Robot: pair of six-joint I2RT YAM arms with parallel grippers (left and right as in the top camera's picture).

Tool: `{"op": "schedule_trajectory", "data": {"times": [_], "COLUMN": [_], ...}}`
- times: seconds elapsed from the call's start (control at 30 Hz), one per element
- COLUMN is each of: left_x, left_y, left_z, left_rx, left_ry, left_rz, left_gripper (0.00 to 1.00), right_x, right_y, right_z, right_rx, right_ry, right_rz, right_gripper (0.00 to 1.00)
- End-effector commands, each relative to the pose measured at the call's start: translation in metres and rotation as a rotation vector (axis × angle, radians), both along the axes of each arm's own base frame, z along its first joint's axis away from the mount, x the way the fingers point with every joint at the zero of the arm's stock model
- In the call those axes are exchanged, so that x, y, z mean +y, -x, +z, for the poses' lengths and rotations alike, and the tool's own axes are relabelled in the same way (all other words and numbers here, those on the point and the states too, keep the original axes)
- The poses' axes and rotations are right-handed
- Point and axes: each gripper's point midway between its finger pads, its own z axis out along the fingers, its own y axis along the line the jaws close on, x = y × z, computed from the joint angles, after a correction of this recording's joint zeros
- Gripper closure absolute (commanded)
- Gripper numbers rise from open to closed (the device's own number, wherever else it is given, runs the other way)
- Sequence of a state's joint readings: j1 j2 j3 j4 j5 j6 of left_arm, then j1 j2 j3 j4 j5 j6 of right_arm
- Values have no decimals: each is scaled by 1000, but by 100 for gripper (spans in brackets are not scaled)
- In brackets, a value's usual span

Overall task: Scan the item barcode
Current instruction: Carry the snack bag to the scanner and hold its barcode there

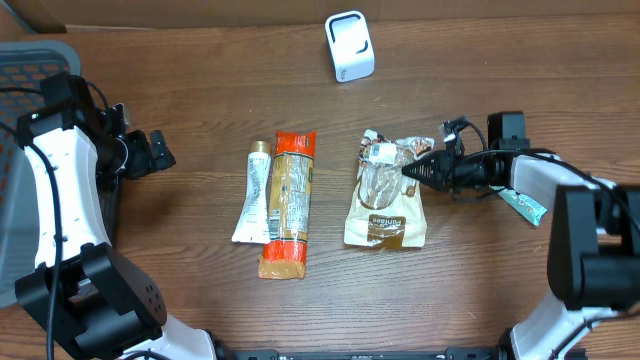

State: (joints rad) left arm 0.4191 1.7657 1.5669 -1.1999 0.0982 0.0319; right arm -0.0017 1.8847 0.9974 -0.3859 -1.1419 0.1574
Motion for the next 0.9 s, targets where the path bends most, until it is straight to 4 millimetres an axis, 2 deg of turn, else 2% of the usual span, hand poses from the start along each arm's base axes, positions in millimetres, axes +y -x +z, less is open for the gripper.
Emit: {"op": "schedule_trajectory", "data": {"times": [0.0,0.23,0.43,0.53,0.7,0.77,0.87], "left_x": [3,3,3,3,3,3,3], "left_y": [-2,-2,-2,-2,-2,-2,-2], "left_z": [1,1,1,1,1,1,1], "left_rx": [-6,-6,-6,-6,-6,-6,-6], "left_ry": [4,4,4,4,4,4,4], "left_rz": [22,22,22,22,22,22,22], "left_gripper": [0,0,0,0,0,1,0], "right_x": [12,27,24,20,16,15,6], "right_y": [-7,11,28,34,34,29,11], "right_z": [69,142,180,187,183,178,172], "right_rx": [-174,-323,-443,-464,-462,-460,-472], "right_ry": [-45,-6,112,156,212,267,454], "right_rz": [49,91,42,16,-11,-38,-130], "right_gripper": [96,96,96,96,96,97,97]}}
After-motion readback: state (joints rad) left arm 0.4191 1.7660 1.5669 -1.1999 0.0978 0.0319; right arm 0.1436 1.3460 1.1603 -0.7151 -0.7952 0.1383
